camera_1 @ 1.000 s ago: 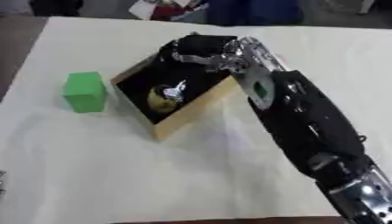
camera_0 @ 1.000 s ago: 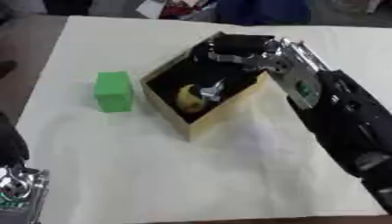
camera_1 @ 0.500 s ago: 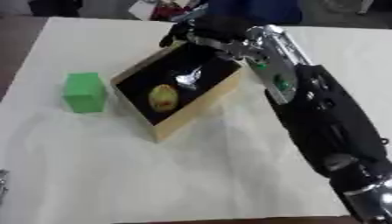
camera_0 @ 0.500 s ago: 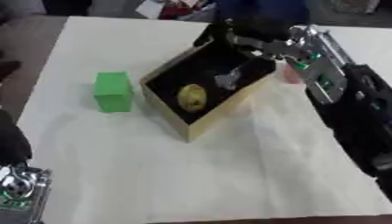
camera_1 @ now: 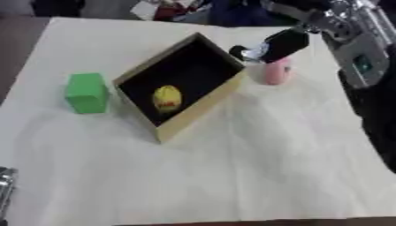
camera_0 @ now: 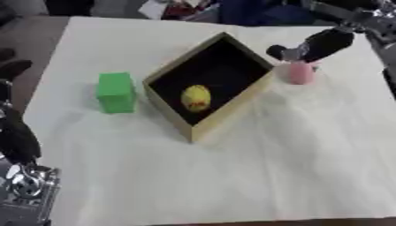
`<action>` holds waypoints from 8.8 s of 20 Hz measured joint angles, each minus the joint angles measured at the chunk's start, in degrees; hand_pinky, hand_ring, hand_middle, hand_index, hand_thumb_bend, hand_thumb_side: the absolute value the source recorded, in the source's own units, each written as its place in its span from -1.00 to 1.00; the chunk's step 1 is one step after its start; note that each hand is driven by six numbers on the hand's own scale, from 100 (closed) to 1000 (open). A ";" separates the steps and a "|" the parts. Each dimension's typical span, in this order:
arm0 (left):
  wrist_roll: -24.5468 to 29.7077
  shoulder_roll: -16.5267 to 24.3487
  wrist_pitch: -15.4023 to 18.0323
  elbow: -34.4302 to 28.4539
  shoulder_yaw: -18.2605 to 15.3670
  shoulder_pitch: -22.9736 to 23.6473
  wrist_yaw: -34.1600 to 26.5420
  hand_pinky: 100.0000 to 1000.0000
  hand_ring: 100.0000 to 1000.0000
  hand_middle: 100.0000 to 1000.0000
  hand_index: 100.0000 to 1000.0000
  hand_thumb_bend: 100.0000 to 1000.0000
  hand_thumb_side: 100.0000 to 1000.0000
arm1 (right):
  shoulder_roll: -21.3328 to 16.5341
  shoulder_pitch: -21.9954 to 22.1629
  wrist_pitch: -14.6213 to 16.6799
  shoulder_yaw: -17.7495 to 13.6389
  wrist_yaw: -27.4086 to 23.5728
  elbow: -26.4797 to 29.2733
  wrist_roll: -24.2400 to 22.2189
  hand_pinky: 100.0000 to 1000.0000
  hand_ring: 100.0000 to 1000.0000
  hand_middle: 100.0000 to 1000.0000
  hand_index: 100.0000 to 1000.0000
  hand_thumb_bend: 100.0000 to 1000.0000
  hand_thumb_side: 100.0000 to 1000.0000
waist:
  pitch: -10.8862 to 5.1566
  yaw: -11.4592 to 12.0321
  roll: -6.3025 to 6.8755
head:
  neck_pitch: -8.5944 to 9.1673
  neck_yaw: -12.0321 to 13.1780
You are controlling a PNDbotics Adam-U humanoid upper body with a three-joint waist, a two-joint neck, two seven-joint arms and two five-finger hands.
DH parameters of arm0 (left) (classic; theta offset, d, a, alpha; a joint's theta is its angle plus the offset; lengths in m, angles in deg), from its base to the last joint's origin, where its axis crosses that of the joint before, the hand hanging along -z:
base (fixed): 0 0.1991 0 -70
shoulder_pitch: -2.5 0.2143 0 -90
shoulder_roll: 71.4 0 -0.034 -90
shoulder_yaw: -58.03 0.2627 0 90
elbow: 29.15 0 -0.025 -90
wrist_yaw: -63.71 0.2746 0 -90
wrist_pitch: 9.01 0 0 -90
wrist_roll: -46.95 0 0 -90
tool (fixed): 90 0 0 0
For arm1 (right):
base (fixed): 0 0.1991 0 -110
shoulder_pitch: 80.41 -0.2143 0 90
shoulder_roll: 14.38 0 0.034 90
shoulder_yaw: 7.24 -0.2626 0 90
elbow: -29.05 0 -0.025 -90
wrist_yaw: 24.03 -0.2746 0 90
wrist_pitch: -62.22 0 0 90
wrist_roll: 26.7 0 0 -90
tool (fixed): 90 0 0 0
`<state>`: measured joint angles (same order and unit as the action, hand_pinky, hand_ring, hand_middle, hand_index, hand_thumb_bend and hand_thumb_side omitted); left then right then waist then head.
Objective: Pick up objects on the table and place them in the box.
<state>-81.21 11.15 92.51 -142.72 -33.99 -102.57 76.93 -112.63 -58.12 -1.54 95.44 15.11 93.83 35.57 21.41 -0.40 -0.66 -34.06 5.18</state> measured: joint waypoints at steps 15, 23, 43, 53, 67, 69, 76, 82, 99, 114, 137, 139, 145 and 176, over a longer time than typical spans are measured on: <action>0.09 0.00 -0.32 0.00 -0.01 0.09 0.12 0.45 0.15 0.18 0.60 -0.72 1.00 | -3.32 0.19 1.10 -3.12 9.20 -11.05 2.71 0.87 0.83 0.64 0.80 -0.08 0.68 | -0.18 -0.08 0.17 | 0.00 0.29; 0.28 0.00 -0.48 0.00 0.00 0.08 0.12 0.45 0.15 0.19 0.60 -0.72 1.00 | -0.95 -0.64 2.31 -3.49 17.71 -18.17 6.92 0.84 0.82 0.64 0.78 -0.05 0.86 | -0.01 0.27 0.20 | 0.02 0.27; 0.92 0.00 -0.56 0.00 0.02 -0.10 0.12 0.45 0.15 0.20 0.60 -0.73 1.00 | 3.46 -1.80 1.79 -5.63 30.84 -28.61 17.68 0.78 0.73 0.52 0.72 -0.20 0.22 | 0.35 0.86 0.34 | 0.39 -0.23; 1.45 0.00 -0.66 0.00 0.03 -0.10 0.12 0.45 0.15 0.20 0.60 -0.73 1.00 | 3.72 -1.90 1.99 -5.57 27.21 -28.24 17.22 0.76 0.70 0.44 0.67 -0.61 0.04 | 0.38 0.80 0.33 | 0.40 -0.25; 2.12 0.00 -0.80 0.00 0.03 -0.10 0.12 0.44 0.15 0.21 0.60 -0.74 1.00 | 3.39 -1.85 0.04 -5.60 20.46 -25.68 9.45 0.63 0.58 0.12 0.40 -0.75 -0.50 | 0.37 0.58 0.27 | 0.42 -0.24; 2.17 0.00 -0.83 0.00 0.03 -0.10 0.12 0.44 0.15 0.21 0.60 -0.74 1.00 | 3.32 -1.85 -0.69 -5.63 20.45 -25.61 10.51 0.57 0.51 0.02 0.29 -0.94 -0.58 | 0.37 0.60 0.29 | 0.42 -0.24; 2.46 0.00 -0.85 0.00 0.04 -0.10 0.12 0.44 0.15 0.21 0.60 -0.74 1.00 | 3.22 -1.84 -1.97 -5.63 17.08 -23.55 12.97 0.58 0.48 -0.01 0.27 -1.00 -0.80 | 0.35 0.58 0.30 | 0.44 -0.25; 2.63 0.00 -0.83 0.00 0.04 -0.10 0.12 0.44 0.15 0.21 0.60 -0.74 1.00 | 2.93 -2.36 -2.49 -5.48 10.02 -17.44 10.32 0.60 0.46 0.00 0.30 -1.00 -0.92 | 0.30 0.51 0.16 | 0.44 -0.28; 3.04 0.00 -0.70 0.00 0.37 -0.28 0.09 0.44 0.15 0.22 0.60 -0.73 1.00 | 9.08 -3.94 -4.34 0.38 -2.42 -5.90 -1.16 0.63 0.46 0.01 0.32 -1.00 -0.88 | 0.14 1.51 -0.14 | 0.44 -1.30; 3.31 -0.04 -0.56 0.00 0.40 -0.60 -0.06 0.44 0.15 0.22 0.60 -0.74 1.00 | 14.34 -2.88 -3.79 1.82 1.19 -8.72 -3.91 0.77 0.62 0.35 0.75 -1.00 0.01 | 0.33 1.94 -0.15 | 0.45 -1.82; 3.60 -0.05 -0.84 0.00 0.41 -0.60 -0.06 0.43 0.15 0.24 0.60 -0.74 1.00 | 14.78 -2.78 -0.39 0.36 4.67 -8.70 -2.28 0.89 0.73 0.57 0.87 -0.88 0.51 | 0.30 1.50 0.06 | 0.89 -1.83; 3.60 -0.05 -0.85 0.00 0.41 -0.60 -0.06 0.43 0.15 0.24 0.60 -0.74 1.00 | 14.42 -2.35 -0.62 0.04 3.57 -7.61 -2.37 0.88 0.71 0.55 0.86 -1.00 0.44 | 0.30 1.45 0.07 | 0.89 -1.80; 3.53 0.01 -0.92 0.00 0.38 -0.59 -0.05 0.43 0.15 0.24 0.60 -0.74 1.00 | 7.55 0.70 -3.45 -1.74 -6.99 1.62 -2.13 0.85 0.64 0.52 0.83 -1.00 0.11 | 0.30 0.63 0.18 | 0.88 -1.14; 26.52 31.16 -25.55 -0.11 4.44 -16.32 21.03 0.56 0.49 0.47 0.79 -0.51 0.90 | -11.42 29.92 -13.23 -17.24 -56.99 37.71 10.43 0.89 0.54 0.44 0.69 -1.00 0.19 | -0.19 -2.87 2.07 | -1.73 2.96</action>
<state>-54.68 42.31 66.96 -142.84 -29.55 -118.89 97.96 -124.05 -28.20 -14.77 78.20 -41.88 131.54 46.00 21.22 -3.27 1.41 -35.79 8.15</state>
